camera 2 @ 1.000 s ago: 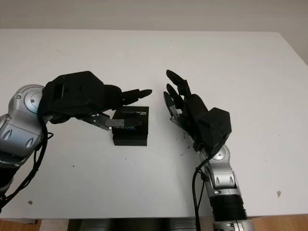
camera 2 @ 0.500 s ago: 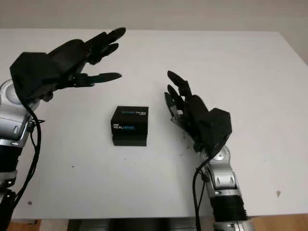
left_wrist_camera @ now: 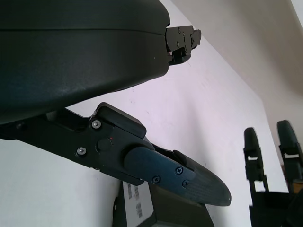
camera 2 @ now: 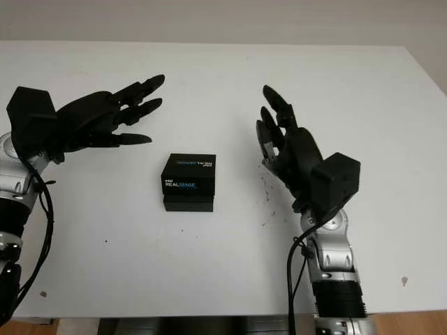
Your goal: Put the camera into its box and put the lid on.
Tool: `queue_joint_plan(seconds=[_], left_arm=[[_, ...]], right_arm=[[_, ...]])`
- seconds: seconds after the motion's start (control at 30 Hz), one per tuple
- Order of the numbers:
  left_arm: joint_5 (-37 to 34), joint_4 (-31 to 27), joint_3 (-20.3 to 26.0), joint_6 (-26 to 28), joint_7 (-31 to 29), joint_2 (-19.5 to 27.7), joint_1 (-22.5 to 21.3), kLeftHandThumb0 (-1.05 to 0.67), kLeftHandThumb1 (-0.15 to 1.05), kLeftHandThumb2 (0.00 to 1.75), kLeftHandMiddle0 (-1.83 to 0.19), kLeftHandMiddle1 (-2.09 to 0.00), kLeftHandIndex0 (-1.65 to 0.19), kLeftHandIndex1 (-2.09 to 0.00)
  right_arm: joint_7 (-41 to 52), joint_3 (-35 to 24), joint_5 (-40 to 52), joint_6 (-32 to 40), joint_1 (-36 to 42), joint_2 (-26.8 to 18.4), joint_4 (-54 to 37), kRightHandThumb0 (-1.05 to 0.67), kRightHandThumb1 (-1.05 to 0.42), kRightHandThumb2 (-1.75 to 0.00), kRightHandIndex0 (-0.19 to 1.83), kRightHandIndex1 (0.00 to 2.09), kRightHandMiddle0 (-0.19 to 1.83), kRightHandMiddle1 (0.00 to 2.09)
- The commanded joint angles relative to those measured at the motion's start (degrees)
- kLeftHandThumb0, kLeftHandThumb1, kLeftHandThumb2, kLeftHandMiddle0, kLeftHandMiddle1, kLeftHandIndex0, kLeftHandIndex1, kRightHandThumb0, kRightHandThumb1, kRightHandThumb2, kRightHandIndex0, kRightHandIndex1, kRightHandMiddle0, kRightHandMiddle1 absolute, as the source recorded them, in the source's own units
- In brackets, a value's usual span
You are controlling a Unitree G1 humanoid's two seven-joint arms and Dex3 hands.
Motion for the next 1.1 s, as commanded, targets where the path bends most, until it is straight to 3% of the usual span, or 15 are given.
queue_joint_plan(seconds=[0.0,0.3,0.63,1.07], left_arm=[[-1.01,0.27,0.96,-0.37,-0.63,-0.42,-1.04,-0.93,0.96,0.06,0.13,-0.03,0.19,0.0],[-2.22,-3.61,0.83,3.38,-4.89,0.46,2.61,-0.97,0.97,0.06,0.19,-0.02,0.19,0.0],[0.18,-6.77,-0.99,0.99,-7.06,0.68,5.1,-0.97,0.95,0.05,0.13,-0.06,0.17,-0.03],[3.03,-6.53,-3.44,0.46,-8.06,0.68,6.3,-0.94,0.95,0.06,0.1,-0.06,0.14,-0.05]], right_arm=[[-0.75,-0.43,0.45,0.85,-1.36,0.03,-3.05,-0.69,-1.05,-0.61,-0.08,0.0,-0.19,0.23],[-1.44,-1.54,0.13,1.86,-2.24,-2.02,-3.82,-0.69,-1.05,-0.66,-0.12,0.01,-0.17,0.16],[-0.74,-2.64,1.2,1.59,-3.3,-2.82,-2.67,-0.67,-1.05,-0.72,-0.14,0.02,-0.19,0.15],[-1.55,-2.6,1.54,1.81,-2.92,-2.44,-3.57,-0.65,-1.05,-0.71,-0.12,0.03,-0.18,0.15]])
